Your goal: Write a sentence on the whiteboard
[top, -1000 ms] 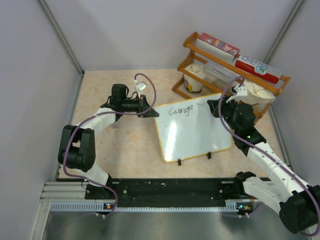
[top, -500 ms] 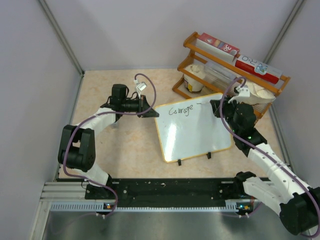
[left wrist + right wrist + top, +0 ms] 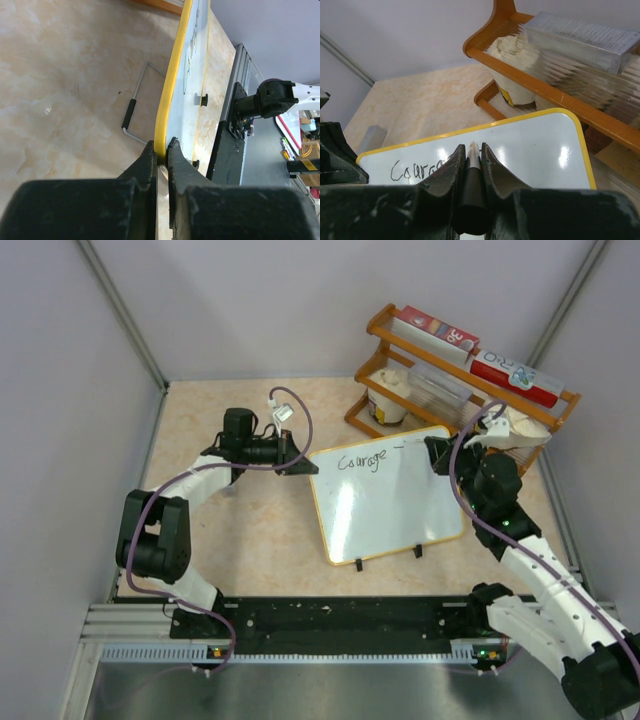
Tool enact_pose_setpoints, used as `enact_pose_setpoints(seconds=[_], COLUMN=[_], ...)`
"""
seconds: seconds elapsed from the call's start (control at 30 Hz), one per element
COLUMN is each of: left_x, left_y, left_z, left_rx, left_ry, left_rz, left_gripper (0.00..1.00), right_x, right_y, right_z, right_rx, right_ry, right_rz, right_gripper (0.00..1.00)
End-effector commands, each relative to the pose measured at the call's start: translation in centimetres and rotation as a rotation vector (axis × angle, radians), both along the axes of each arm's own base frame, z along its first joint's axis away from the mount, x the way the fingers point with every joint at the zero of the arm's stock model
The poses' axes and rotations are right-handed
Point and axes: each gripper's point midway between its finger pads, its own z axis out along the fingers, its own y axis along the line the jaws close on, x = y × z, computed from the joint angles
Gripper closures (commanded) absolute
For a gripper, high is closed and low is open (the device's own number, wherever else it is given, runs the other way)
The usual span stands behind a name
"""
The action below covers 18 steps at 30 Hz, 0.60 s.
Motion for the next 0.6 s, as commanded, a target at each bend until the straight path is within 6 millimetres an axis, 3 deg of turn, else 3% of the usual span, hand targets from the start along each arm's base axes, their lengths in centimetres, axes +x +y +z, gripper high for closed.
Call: enact_pose_setpoints(seconds=[0.0,0.23,0.57], left_x=[-0.6,-0.6,-0.7], left_y=[-0.4,-0.3,-0.3], left_z=[-3.6,-3.7,-3.6], left_rx=[0.106,0.109,0.111], left_ry=[-0.097,-0.095,-0.098], left_rz=[-0.04,-0.04,-0.042], left_gripper=[1.0,1.0,1.0], right_x=[0.6,1.5,1.9], right_y=[0.2,1.2,1.0], right_z=[1.9,1.9,2.0], right_rx=[0.04,0.063,0.072], right_ry=[-0.056,-0.042,-0.05], right_rz=[0.01,0.037,0.019], right_gripper=[1.0,1.0,1.0])
